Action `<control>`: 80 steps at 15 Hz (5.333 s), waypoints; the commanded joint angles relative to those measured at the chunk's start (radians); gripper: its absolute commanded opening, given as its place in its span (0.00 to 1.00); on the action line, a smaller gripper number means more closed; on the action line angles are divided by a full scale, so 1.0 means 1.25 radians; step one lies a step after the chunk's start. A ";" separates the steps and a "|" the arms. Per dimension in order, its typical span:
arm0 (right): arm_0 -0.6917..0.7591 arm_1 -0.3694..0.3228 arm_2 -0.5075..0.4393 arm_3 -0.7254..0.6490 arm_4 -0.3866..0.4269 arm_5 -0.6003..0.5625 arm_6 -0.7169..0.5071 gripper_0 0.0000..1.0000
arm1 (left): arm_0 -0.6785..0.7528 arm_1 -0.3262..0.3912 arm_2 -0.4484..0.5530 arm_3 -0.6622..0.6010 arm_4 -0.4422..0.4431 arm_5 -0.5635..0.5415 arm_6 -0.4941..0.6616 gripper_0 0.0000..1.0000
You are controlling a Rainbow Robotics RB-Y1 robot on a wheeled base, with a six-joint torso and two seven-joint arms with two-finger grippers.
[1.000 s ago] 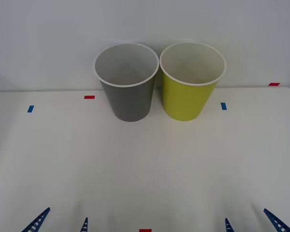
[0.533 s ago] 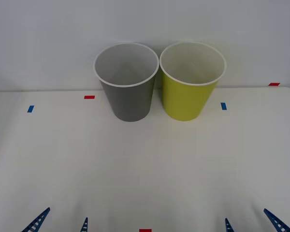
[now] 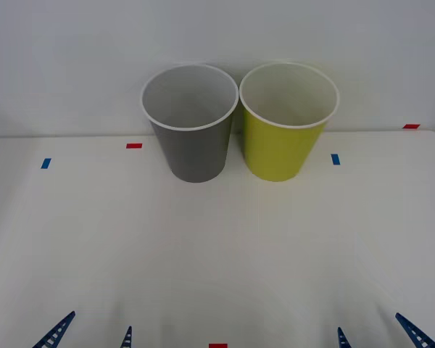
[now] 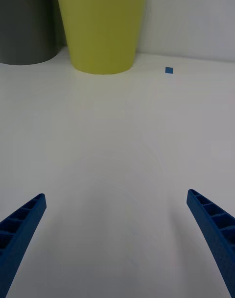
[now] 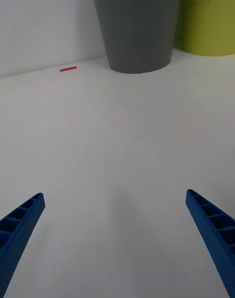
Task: Put cans in the gray bin and PET bottles in the light green bin.
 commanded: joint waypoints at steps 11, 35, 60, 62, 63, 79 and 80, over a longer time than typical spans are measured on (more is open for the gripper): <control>0.000 0.000 0.000 0.000 0.000 0.000 0.000 1.00 | 0.000 0.000 0.000 0.000 0.000 0.000 0.000 1.00; 0.000 0.000 0.000 0.000 0.000 0.000 0.000 1.00 | 0.000 0.000 0.000 0.000 0.000 0.000 0.000 1.00; 0.000 0.000 0.000 0.000 0.000 0.000 0.000 1.00 | 0.000 0.000 0.000 0.000 0.000 0.000 0.000 1.00; 0.000 0.000 0.000 0.000 0.000 0.000 0.000 1.00 | 0.000 0.000 0.000 0.000 0.000 0.000 0.000 1.00; 0.000 0.000 0.000 0.000 0.000 0.000 0.000 1.00 | 0.000 0.000 0.000 0.000 0.000 0.000 0.000 1.00; 0.000 0.000 0.000 0.000 0.000 0.000 0.000 1.00 | 0.000 0.000 0.000 0.000 0.000 0.000 0.000 1.00; 0.000 0.000 0.000 0.000 0.000 0.000 0.000 1.00 | 0.000 0.000 0.000 0.000 0.000 0.000 0.000 1.00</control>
